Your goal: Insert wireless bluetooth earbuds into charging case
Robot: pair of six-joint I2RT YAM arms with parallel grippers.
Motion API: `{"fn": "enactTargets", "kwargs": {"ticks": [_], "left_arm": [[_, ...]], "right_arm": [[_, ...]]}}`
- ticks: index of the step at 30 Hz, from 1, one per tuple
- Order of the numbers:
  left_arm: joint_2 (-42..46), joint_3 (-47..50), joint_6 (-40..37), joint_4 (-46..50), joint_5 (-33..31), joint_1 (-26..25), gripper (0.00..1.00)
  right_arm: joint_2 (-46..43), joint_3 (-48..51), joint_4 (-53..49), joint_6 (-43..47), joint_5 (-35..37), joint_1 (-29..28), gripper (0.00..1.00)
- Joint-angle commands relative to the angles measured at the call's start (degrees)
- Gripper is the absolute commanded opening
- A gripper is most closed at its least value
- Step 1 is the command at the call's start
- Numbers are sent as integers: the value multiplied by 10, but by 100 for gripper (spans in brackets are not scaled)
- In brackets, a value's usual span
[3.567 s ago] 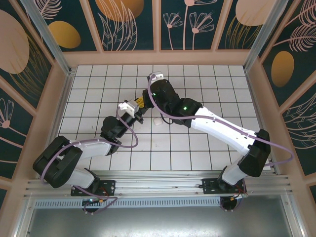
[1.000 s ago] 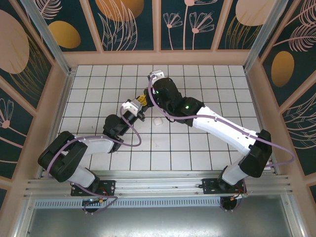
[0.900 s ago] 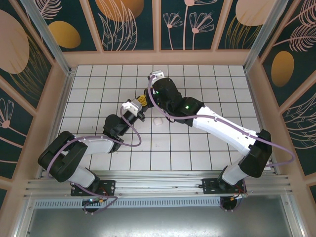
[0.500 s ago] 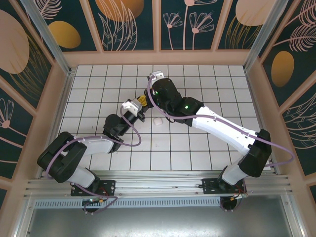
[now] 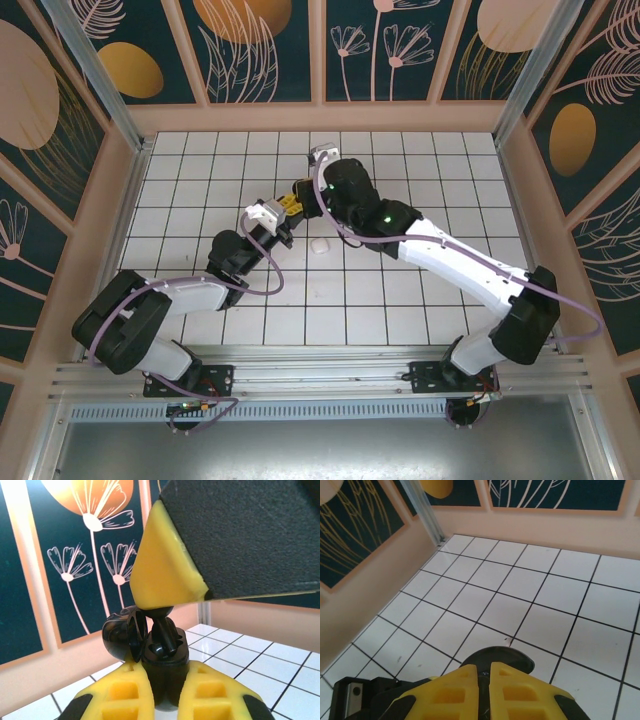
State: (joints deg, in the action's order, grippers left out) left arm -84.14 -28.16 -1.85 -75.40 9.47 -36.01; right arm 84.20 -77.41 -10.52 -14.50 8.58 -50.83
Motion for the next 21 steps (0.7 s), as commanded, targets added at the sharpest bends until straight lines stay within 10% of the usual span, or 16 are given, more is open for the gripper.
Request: {"fn": "enactTargets", "kwargs": {"ticks": [1, 21], "left_arm": [[22, -19, 29, -60, 68, 3, 0], [44, -48, 102, 16, 281, 58, 0]], "right_arm": [[-24, 34, 9, -5, -72, 11, 9], [-94, 28, -14, 85, -149, 29, 9]]}}
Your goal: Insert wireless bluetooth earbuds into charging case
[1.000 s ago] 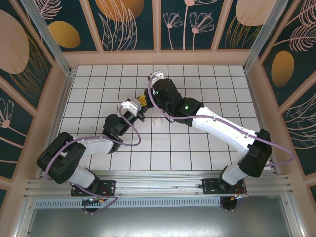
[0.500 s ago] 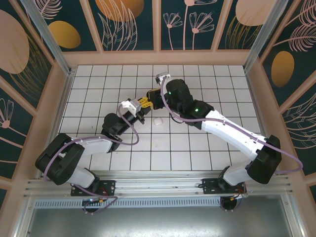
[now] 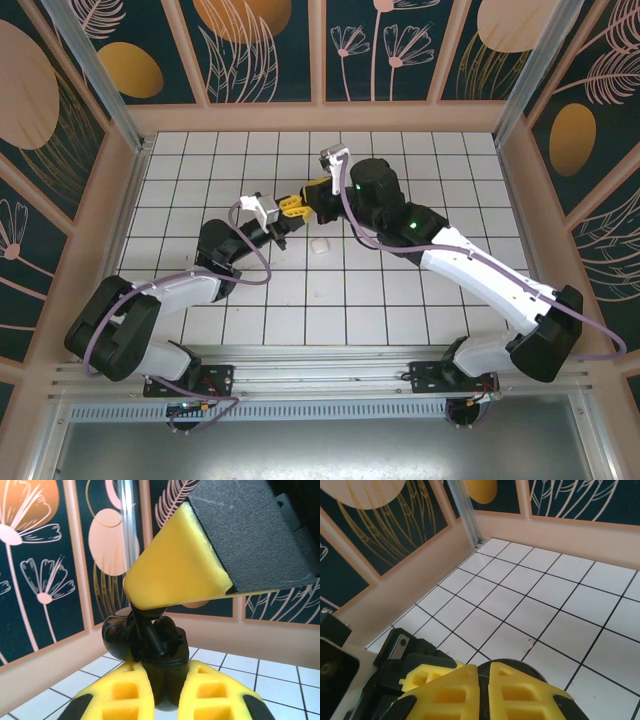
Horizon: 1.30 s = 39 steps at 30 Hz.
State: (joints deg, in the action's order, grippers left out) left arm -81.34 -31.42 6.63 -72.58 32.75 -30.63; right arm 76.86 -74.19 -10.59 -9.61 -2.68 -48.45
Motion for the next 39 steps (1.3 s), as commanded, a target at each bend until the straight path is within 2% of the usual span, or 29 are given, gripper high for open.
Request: {"fn": "enactTargets", "kwargs": {"ticks": [1, 6, 9, 17, 26, 29, 36, 39], "left_arm": [[15, -17, 20, -11, 57, 5, 0], [16, -6, 9, -32, 77, 6, 0], [17, 7, -37, -36, 72, 6, 0], [58, 45, -241, -7, -36, 5, 0], [76, 70, -390, -31, -153, -13, 0], [74, 64, -414, -31, -162, -18, 0], [73, 53, -402, -33, -172, -24, 0], [80, 38, -377, 1, -181, -24, 0]], "right_arm": [[-25, 0, -13, 39, -40, 5, 9], [-43, -3, 0, 42, -52, 5, 9], [-55, -8, 14, 35, -64, 5, 9], [-92, -16, 29, 23, -44, 9, 9], [-94, -17, 3, 23, -38, 25, 9], [-92, -14, 7, 20, -47, 30, 9], [-73, -6, 19, 11, -62, 28, 9], [-63, 3, 35, -1, -33, 13, 7]]}}
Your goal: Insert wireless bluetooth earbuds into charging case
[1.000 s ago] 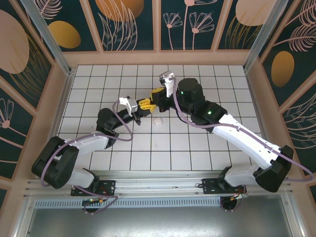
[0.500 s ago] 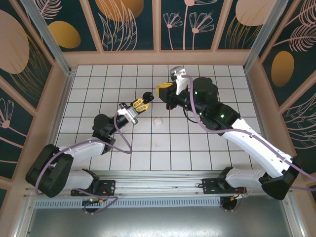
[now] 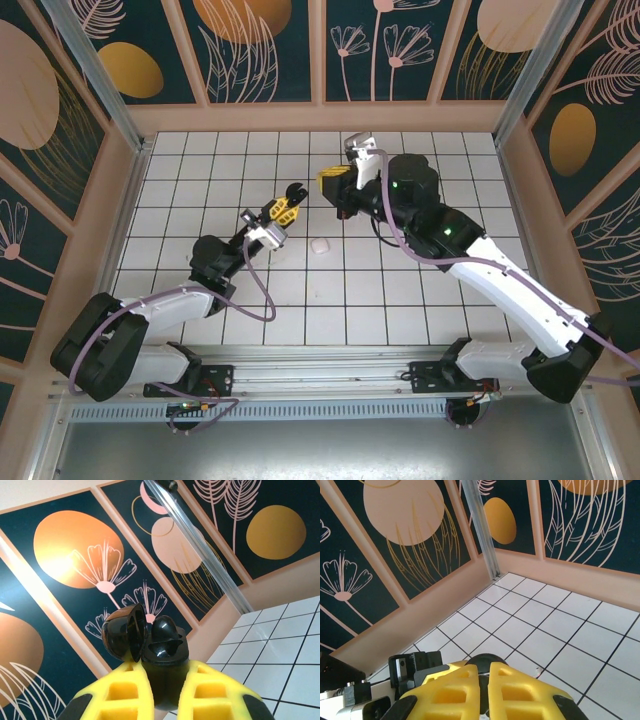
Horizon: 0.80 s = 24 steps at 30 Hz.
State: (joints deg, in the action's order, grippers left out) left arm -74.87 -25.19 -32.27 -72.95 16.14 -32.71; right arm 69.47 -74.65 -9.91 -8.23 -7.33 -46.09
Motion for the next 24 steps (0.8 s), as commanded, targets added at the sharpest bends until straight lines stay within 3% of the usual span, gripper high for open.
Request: {"fn": "enactTargets", "kwargs": {"ticks": [1, 7, 15, 24], "left_arm": [[19, -32, 26, 26, -17, -3, 0], [24, -39, 157, 36, -35, -3, 0], [31, -33, 255, 47, -52, -3, 0], [13, -82, 332, 144, -73, -3, 0]], "right_arm": [[18, 7, 30, -20, 32, -19, 7], [61, -13, 32, -58, 151, -65, 6], [85, -37, 33, -91, 215, -79, 6], [123, -99, -20, -122, 276, -88, 6]]}}
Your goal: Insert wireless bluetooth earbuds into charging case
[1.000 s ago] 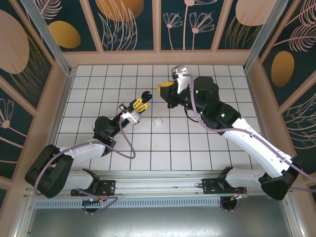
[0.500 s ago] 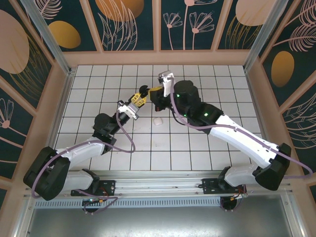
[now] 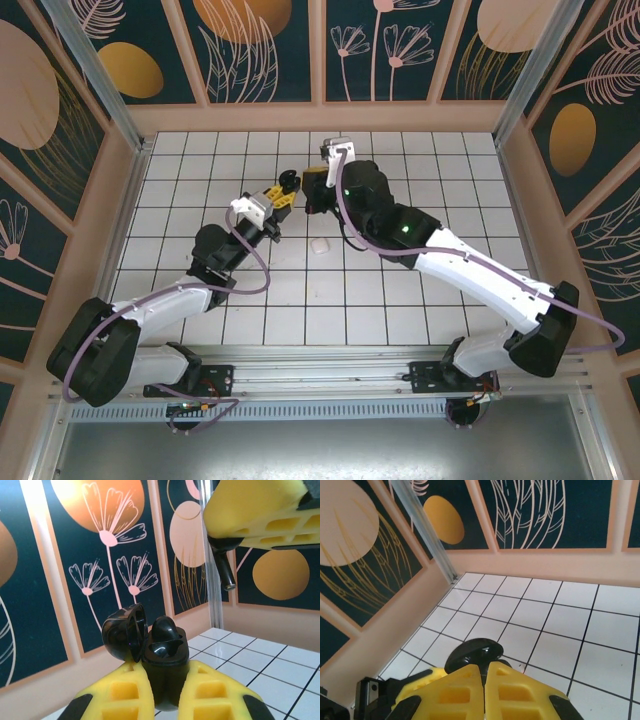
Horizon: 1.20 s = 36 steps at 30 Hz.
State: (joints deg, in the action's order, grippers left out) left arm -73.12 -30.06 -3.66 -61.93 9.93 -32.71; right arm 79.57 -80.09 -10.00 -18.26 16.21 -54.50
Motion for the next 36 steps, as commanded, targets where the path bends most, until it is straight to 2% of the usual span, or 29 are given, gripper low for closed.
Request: {"fn": "enactTargets", "kwargs": {"ticks": [1, 13, 36], "left_arm": [[-9, -44, 54, 49, -11, -3, 0], [-41, -105, 92, 155, 14, -4, 0], [-42, -115, 91, 177, 19, -9, 0]], "right_arm": [[34, -62, -38, -27, 48, -3, 6], [136, -204, -208, -83, 110, -7, 6], [236, -304, -323, -86, 143, -5, 8]]}}
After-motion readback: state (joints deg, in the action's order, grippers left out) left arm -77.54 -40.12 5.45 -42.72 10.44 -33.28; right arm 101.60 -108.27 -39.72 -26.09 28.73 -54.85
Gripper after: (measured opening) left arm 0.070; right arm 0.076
